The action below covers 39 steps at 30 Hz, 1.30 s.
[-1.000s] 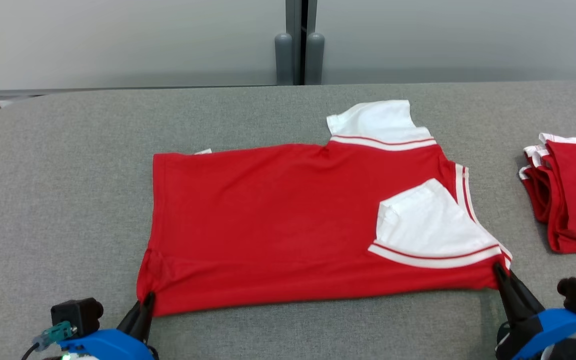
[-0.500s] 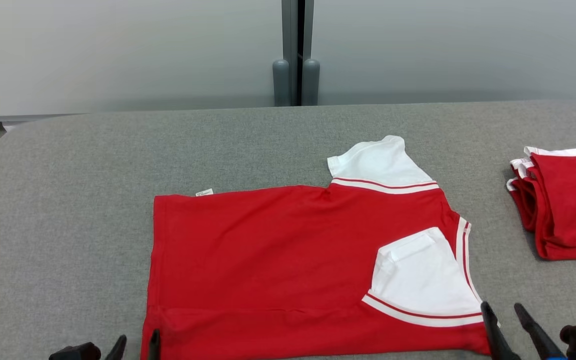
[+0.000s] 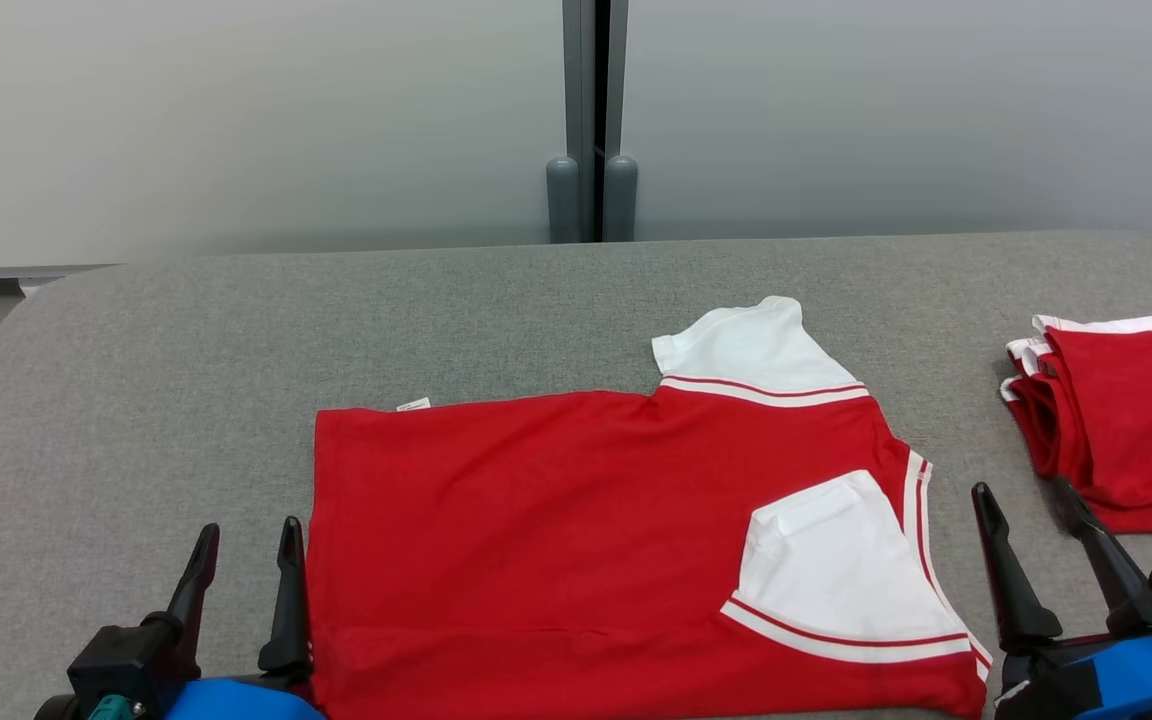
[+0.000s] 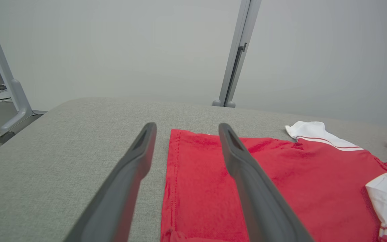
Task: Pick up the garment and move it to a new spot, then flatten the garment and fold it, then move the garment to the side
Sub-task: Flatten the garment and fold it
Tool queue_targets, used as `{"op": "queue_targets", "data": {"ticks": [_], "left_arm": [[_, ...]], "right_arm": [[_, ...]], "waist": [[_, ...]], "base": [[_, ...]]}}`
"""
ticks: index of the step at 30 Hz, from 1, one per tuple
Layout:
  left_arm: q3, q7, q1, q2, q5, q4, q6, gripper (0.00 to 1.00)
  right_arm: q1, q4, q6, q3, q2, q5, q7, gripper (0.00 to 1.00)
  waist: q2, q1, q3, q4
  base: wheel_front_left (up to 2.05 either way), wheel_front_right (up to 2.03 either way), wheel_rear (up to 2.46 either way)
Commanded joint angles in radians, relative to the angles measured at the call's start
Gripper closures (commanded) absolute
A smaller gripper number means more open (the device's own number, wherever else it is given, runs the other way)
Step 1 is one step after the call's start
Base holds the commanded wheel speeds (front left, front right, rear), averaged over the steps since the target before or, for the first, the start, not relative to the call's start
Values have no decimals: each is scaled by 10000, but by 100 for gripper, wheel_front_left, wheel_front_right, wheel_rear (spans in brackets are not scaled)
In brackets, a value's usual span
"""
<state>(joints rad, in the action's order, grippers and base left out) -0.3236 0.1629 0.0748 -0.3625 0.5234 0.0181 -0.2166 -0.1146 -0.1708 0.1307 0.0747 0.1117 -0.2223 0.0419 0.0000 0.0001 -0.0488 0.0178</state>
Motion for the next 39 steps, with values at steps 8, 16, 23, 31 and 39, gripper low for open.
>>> {"op": "queue_targets", "data": {"ticks": [8,16,23,31,39], "left_arm": [[11,-176,-134,-113,-108,165,-226,0],[46,-927,-2189,-336,220,-577,483,0],[13,-1998,-4518,-271,1068,-3209,1678,0],[-263,-2831,-5996,-93,1595,-6550,2779,0],[-494,-2886,-6899,123,1884,-8603,3299,2]], "right_arm": [[4,-190,0,48,-61,-86,143,0],[393,-324,0,-62,-130,-106,100,0],[870,7,0,-312,-208,-219,-11,0],[1169,454,0,-435,-326,-289,-149,0],[1450,805,0,-347,-243,-372,-183,0]], "waist": [[0,-1,-81,-49],[0,-1,-888,-137],[0,-1,-1622,-507],[0,-1,-2076,-884],[0,-1,-2303,-1014]], "base": [[0,0,0],[0,0,0],[0,0,0],[0,0,0],[0,0,0]]}}
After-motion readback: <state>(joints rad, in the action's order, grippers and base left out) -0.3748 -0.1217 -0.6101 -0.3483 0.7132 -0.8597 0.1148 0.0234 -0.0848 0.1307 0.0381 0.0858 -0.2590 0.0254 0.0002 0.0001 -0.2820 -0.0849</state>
